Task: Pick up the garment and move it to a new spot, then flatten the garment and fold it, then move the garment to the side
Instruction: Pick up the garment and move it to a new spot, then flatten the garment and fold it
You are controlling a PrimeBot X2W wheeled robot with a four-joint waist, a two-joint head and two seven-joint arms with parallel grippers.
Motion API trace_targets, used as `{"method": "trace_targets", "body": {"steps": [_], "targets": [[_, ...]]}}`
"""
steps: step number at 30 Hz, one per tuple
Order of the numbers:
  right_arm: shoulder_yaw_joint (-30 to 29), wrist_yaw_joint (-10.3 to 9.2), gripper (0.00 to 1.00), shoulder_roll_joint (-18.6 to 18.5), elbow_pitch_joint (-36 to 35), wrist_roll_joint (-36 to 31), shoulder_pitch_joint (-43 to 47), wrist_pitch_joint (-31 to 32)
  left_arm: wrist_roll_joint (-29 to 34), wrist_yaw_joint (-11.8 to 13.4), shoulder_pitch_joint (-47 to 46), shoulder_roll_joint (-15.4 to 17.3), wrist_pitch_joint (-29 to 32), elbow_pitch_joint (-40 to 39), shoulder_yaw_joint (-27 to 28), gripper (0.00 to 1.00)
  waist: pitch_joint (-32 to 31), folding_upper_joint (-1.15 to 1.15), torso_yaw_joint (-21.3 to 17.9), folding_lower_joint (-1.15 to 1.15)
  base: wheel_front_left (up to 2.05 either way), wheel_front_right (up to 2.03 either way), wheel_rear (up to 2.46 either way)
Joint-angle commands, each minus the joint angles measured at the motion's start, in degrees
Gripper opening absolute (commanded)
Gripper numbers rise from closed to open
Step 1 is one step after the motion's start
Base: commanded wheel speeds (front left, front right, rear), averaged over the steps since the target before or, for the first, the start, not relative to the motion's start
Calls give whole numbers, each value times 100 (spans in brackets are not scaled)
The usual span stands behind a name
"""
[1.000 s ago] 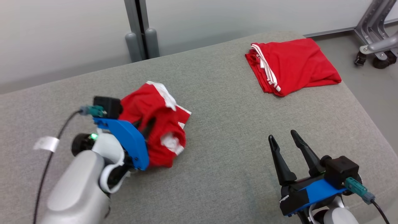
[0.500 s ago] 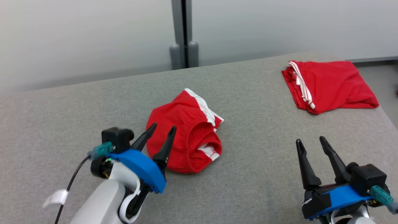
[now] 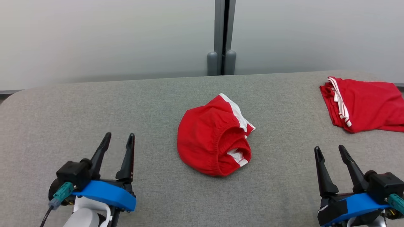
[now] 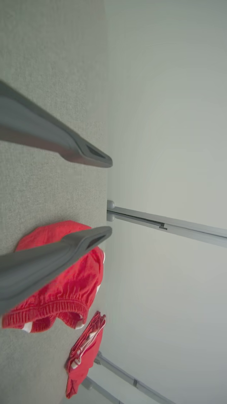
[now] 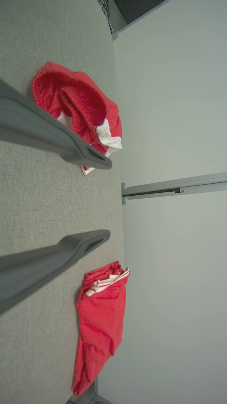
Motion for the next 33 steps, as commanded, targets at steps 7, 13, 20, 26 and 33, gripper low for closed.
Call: {"method": "trace_targets", "body": {"steps": [7,13,20,26,33], "targets": [[9,1,100,-6,369,46,106,-13,363,236,692,-100,-45,-266,750,100,-155,0,177,0,0,0,0],[26,2,100,-6,673,74,137,-68,585,212,1094,-191,-47,-268,1005,100,-285,0,248,0,0,0,0],[22,2,100,-6,794,96,125,-100,766,229,1263,-202,-48,-279,1101,100,-321,0,272,0,0,0,0],[42,2,100,-6,833,123,68,-137,785,236,1272,-208,-48,-277,1053,100,-305,0,251,0,0,0,0],[82,2,100,-6,925,172,62,-189,758,274,1269,-207,16,-332,1001,100,-295,0,247,0,0,0,0]]}}
